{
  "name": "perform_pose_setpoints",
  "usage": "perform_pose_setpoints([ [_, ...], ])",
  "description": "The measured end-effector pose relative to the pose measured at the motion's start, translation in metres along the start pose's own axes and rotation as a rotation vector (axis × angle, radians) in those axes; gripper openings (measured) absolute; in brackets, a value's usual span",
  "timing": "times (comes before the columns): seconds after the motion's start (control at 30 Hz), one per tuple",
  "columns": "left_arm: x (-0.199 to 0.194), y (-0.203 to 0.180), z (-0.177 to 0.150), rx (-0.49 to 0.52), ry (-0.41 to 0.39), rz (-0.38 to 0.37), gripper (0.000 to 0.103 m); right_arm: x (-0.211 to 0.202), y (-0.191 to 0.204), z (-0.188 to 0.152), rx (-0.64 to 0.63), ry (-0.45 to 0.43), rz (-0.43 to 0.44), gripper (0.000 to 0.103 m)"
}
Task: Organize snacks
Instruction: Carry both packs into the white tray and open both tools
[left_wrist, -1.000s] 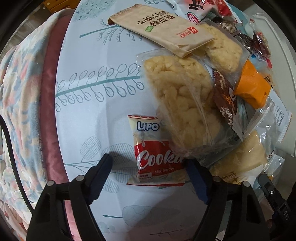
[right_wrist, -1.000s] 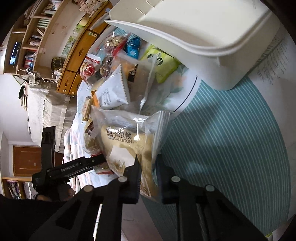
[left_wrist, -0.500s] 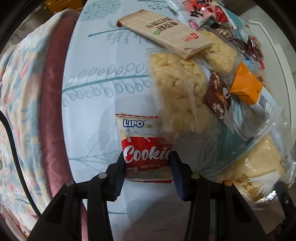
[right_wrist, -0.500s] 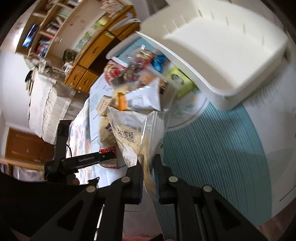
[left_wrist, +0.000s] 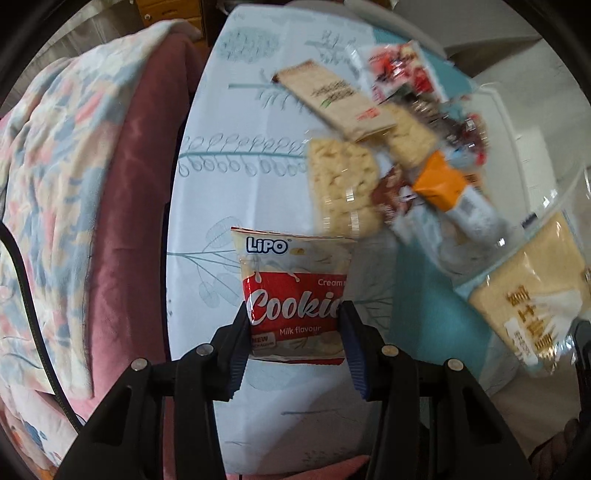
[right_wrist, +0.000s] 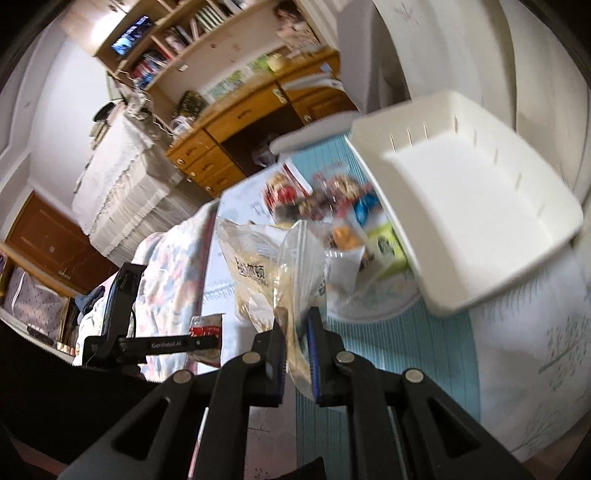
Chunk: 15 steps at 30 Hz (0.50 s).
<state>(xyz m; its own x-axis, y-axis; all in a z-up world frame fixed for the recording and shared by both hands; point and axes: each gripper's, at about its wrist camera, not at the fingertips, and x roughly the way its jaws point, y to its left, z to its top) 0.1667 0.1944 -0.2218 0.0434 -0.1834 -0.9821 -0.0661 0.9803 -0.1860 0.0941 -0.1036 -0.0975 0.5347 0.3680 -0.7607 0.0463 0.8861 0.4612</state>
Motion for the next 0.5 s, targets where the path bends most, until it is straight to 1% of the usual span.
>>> perform_pose_setpoints([
  [0.1,-0.018,-0.021,-0.004,-0.004,-0.048,-0.012,0.044,-0.011,-0.006,0.009,-0.036,-0.019,0.018,0.01],
  [0.23,-0.04,-0.049,-0.008,-0.042,-0.109,-0.037,0.044,-0.024,-0.019,0.024,-0.076,-0.033,0.036,0.01],
  [0.27,-0.047,-0.064,-0.007,-0.048,-0.119,-0.043,0.044,-0.028,-0.023,0.027,-0.084,-0.038,0.039,0.01],
  [0.37,-0.061,-0.092,-0.008,-0.058,-0.163,-0.068,0.044,-0.038,-0.039,0.039,-0.096,-0.043,0.043,0.01],
  [0.5,-0.074,-0.132,-0.007,-0.04,-0.235,-0.11,0.044,-0.05,-0.061,0.054,-0.124,-0.048,0.039,0.01],
])
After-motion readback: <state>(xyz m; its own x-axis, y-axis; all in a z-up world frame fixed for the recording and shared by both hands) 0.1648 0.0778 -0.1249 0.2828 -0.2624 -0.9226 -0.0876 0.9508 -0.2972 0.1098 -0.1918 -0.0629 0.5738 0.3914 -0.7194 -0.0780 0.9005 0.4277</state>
